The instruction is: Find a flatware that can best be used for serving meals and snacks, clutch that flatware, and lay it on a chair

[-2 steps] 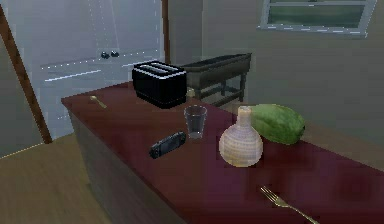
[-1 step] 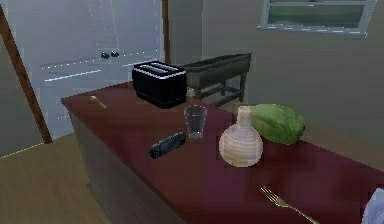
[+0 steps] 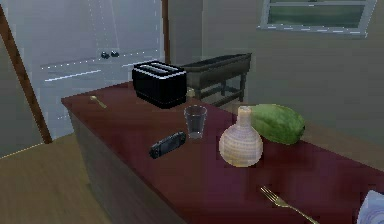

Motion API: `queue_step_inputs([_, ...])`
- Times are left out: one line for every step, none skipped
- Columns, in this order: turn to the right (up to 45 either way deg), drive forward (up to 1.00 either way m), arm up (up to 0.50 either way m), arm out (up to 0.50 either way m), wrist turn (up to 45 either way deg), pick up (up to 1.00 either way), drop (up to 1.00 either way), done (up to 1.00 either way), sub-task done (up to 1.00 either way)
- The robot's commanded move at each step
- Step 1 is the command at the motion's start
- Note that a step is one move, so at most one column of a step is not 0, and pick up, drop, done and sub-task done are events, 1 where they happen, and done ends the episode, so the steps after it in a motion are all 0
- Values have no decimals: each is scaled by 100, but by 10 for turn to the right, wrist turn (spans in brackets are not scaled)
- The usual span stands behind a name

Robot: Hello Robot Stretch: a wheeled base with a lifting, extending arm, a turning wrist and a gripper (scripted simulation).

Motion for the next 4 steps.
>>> queue_step_inputs([0,0,0,-34,0,0,0,0,0])
queue_step_inputs([-450,0,0,0,0,0,0,0,0])
queue_step_inputs([-450,0,0,0,0,0,0,0,0])
queue_step_inputs([-150,0,0,0,0,0,0,0,0])
